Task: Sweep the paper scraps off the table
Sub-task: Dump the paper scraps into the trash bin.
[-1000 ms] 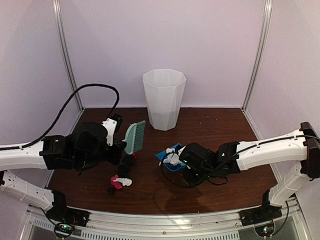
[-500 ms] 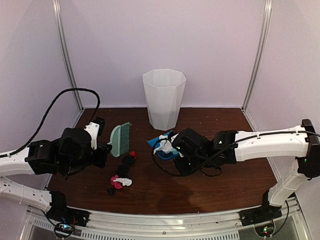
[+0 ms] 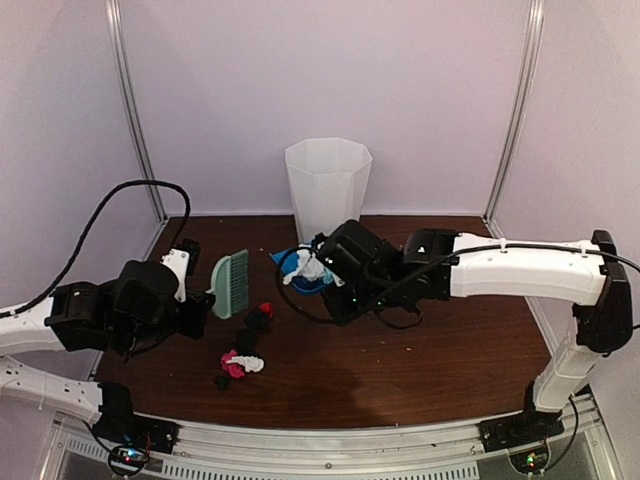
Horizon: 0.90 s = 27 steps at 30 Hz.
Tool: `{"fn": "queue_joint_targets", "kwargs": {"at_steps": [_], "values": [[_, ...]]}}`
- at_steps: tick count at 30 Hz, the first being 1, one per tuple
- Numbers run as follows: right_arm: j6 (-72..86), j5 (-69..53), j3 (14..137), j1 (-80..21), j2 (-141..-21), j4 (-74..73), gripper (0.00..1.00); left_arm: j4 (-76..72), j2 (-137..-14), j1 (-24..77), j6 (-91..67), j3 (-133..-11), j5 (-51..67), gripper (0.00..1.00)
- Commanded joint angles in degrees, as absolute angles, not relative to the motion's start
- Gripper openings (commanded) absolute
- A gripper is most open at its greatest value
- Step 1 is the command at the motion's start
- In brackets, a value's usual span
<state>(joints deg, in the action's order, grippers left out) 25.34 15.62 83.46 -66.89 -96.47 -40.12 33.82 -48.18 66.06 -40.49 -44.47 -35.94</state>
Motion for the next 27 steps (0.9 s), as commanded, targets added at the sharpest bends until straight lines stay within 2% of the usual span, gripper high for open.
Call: {"fn": "queue_joint_targets", "kwargs": {"at_steps": [1, 10, 27], "values": [[24.4, 19.0, 92.3, -66.9, -100.2, -45.9, 0.00, 38.0, -49.2, 66.2, -46.0, -46.3, -39.3, 0.00], [21.8, 15.5, 110.5, -63.6, -108.8, -52.0, 0.00, 38.7, -47.2, 66.3, -47.8, -45.0, -38.6, 0.00], [19.5, 1.9, 134.7, -53.1, -118.1, -51.9, 0.00, 38.7, -47.1, 66.3, -48.9, -43.0, -37.5, 0.00]]}}
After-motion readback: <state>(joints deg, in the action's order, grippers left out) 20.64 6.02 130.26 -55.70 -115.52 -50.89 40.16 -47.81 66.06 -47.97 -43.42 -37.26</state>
